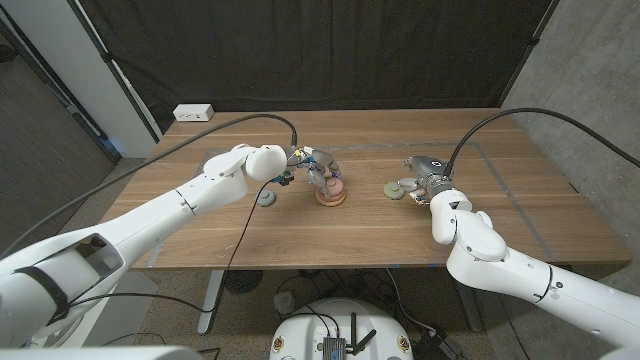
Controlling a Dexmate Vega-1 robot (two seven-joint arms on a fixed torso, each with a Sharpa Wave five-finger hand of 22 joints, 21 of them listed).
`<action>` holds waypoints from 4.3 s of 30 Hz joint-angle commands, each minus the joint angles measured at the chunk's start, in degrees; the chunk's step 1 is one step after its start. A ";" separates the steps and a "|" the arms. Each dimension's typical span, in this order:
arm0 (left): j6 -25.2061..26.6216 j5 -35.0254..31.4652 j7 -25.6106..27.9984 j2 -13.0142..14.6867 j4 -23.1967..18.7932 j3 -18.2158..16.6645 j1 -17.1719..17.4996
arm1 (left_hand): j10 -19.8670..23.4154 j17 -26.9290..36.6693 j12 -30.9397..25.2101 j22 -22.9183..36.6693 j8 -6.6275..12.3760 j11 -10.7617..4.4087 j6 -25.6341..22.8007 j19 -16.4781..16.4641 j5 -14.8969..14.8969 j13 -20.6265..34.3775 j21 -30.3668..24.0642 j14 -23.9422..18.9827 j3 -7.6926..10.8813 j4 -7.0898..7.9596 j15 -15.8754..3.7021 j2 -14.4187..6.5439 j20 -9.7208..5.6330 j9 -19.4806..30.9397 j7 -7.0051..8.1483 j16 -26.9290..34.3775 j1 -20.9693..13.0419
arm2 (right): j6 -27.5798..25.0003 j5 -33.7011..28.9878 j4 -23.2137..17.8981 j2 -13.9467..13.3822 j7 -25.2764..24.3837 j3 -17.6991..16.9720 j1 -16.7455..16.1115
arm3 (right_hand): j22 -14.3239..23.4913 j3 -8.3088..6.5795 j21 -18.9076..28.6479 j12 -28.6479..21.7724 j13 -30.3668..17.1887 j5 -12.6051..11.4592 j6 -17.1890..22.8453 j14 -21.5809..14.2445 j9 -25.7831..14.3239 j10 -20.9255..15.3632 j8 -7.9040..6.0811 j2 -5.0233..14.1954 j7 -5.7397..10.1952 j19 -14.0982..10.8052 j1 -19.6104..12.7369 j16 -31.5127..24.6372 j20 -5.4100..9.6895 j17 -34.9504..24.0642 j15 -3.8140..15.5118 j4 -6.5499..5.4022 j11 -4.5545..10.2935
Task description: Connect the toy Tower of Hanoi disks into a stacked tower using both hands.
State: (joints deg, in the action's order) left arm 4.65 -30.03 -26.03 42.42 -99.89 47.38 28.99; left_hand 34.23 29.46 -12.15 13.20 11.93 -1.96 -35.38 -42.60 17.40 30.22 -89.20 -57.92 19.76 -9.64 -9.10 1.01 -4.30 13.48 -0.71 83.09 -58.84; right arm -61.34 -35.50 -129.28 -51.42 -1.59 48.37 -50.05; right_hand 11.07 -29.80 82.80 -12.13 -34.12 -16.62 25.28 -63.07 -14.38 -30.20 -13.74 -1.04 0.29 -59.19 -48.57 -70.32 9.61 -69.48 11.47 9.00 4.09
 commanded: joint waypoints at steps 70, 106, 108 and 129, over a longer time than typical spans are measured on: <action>5.16 -11.73 -4.21 0.83 -4.67 0.25 1.05 | -16.67 -1.27 1.18 -2.14 -1.31 -1.34 21.27 6.50 -0.36 -0.41 2.89 7.99 -4.10 1.48 -3.31 2.58 -6.25 -1.08 -1.50 -3.00 8.40 | -0.63 -3.02 0.32 0.53 2.14 2.59 2.25 | 0.08 -0.64 -0.05 -0.01 -0.44 -0.51 1.09 -0.60 -0.03 -1.52 0.25 -0.21 0.30 -0.21 -0.14 -0.46 2.98 -0.18 1.18 0.46 0.42; 16.47 -6.47 3.10 10.79 -17.30 -10.64 14.10 | -12.54 -0.95 -0.86 -2.10 0.54 -1.93 16.82 5.40 -0.60 -0.81 2.41 7.17 -3.67 0.92 -3.36 1.46 -6.83 -1.44 -1.39 -2.21 8.26 | 5.56 0.39 3.19 2.78 1.03 -0.21 2.66 | 0.03 -0.84 -0.05 -0.08 -0.92 -0.58 4.50 -0.48 -1.35 -1.84 -1.63 -0.27 1.53 -0.22 -0.10 -0.67 2.97 -0.07 1.18 0.27 0.48; 17.11 -5.64 3.91 11.36 -17.75 -11.45 15.03 | -12.27 -0.95 -0.92 -2.10 0.58 -2.17 16.58 5.37 -0.58 -0.84 2.39 7.08 -3.59 0.89 -3.37 1.34 -6.85 -1.45 -1.35 -2.18 8.20 | 5.82 0.19 3.33 2.71 1.19 0.04 2.89 | 0.04 -0.84 -0.04 -0.09 -0.99 -0.58 3.71 -0.40 -1.52 -1.86 -1.36 -0.30 1.30 -0.21 -0.07 -0.64 2.97 -0.03 1.19 0.27 0.44; 27.35 -1.40 13.14 12.56 -22.14 -15.08 22.69 | -8.43 -0.80 -1.73 -2.10 1.38 -2.66 12.58 4.02 -0.26 -1.32 1.99 5.88 -2.66 0.47 -3.40 0.18 -7.35 -1.45 -1.30 -1.66 7.25 | 6.47 0.49 2.72 0.86 2.63 -1.09 2.21 | 0.08 -0.94 -0.07 0.53 -1.12 -0.64 2.24 -0.01 -2.00 -0.40 -0.75 -0.61 1.06 -0.02 0.07 -0.67 2.96 -0.12 1.15 0.30 0.33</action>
State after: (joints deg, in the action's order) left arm 27.19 -34.25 -17.51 54.56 -120.04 34.26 47.77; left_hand 25.11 28.57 -13.57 10.93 13.08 -4.74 -22.27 -38.01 16.96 28.92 -86.77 -51.50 16.82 -9.13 -6.96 1.83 -3.37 11.99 -1.96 81.17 -51.26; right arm -54.85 -34.97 -126.09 -49.47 -0.22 47.61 -47.64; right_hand 10.97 -30.35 82.80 -12.08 -35.20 -16.96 27.90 -63.07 -16.11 -31.42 -14.61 -1.04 1.31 -59.19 -48.57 -70.88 9.61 -69.57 11.47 9.24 4.70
